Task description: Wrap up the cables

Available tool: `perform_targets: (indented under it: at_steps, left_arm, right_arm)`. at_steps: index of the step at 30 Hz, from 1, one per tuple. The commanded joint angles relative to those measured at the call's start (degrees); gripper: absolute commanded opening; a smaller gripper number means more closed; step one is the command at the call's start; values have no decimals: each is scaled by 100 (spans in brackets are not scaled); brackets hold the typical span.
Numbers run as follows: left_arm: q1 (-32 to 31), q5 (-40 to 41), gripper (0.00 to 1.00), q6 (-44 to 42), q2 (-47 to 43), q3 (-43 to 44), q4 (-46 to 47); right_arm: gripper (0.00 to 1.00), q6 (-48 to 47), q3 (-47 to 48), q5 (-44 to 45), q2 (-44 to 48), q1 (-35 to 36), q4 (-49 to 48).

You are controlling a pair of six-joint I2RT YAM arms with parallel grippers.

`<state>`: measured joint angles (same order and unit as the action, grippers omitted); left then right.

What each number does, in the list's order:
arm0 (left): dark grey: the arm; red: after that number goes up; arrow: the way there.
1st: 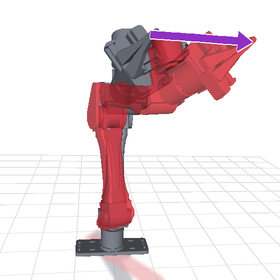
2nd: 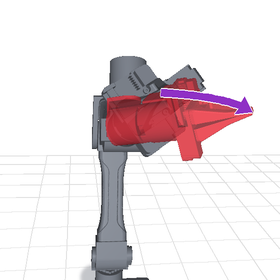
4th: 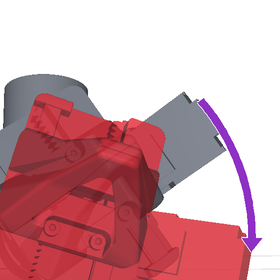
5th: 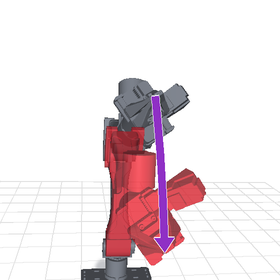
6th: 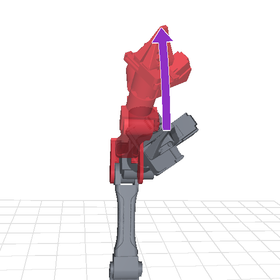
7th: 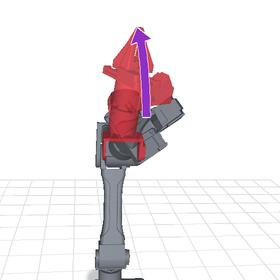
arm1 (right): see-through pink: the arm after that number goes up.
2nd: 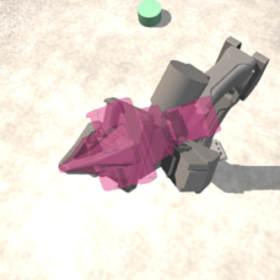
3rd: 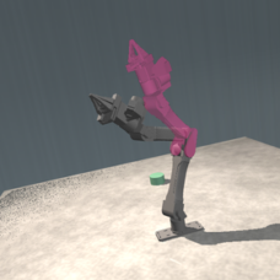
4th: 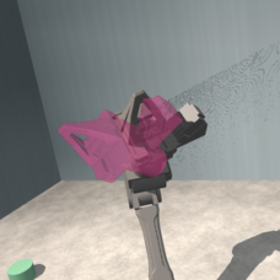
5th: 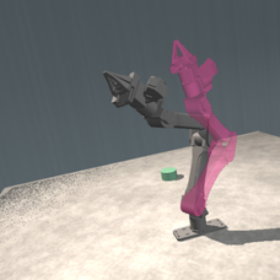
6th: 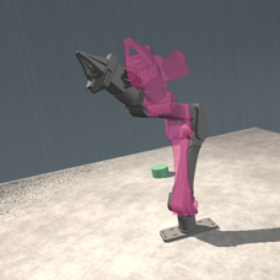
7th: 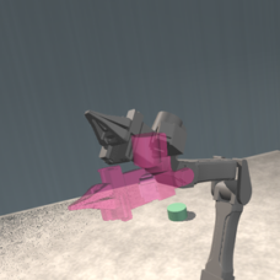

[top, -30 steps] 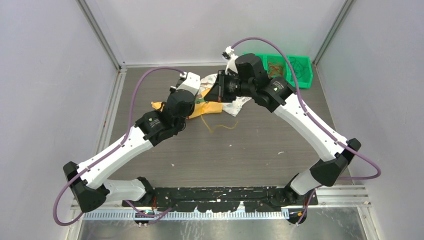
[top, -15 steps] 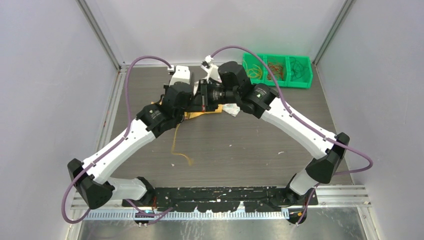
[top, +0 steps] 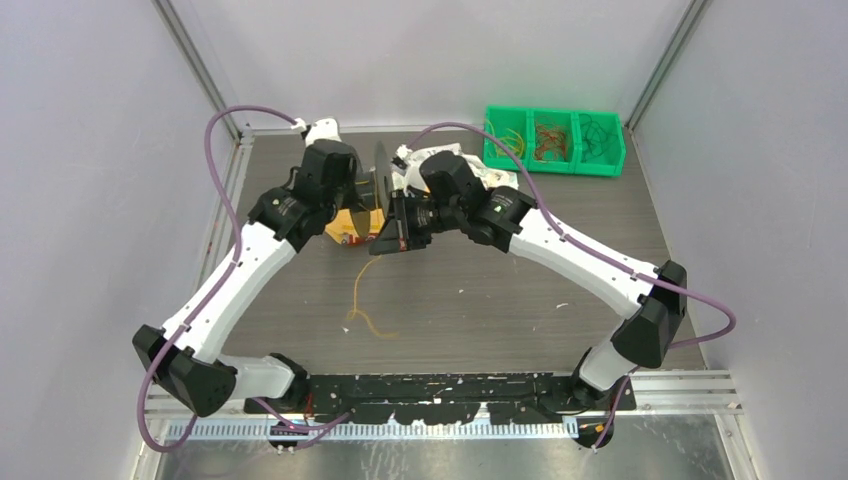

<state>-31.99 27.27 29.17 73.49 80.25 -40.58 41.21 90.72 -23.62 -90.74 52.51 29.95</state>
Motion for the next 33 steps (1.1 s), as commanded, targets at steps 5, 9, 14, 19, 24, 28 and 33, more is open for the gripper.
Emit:
perform_targets:
  at_steps: [5, 9, 14, 19, 24, 28, 33]
  left_arm:
    - [536, -1418, 0, 1534, -381, 436, 370]
    - [852, -1958, 0, 2185, -467, 487, 362]
    - [1254, -2505, 0, 2972, -657, 404, 619]
    - [1708, -3219, 0, 3483, -783, 339, 867]
    - [1784, -3484, 1, 3634, -816, 395, 943]
    - [1797, -3593, 1, 3691, -867, 386, 994]
    - [1926, -3900, 1, 3549, -848, 528, 1042]
  right_arm:
    - [1, 140, -269, -16, 74, 73, -474]
    - [0, 118, -345, 84, 88, 70, -508]
    - [9, 153, -625, 244, 221, 72, -673]
    - [9, 309, -1323, 490, 614, 74, -1350]
    - [9, 332, -2120, 1039, 963, 72, -2215]
    - [9, 346, -2560, 1480, 1052, 68, -2749]
    - [10, 425, -2969, 1797, 1256, 72, -3456]
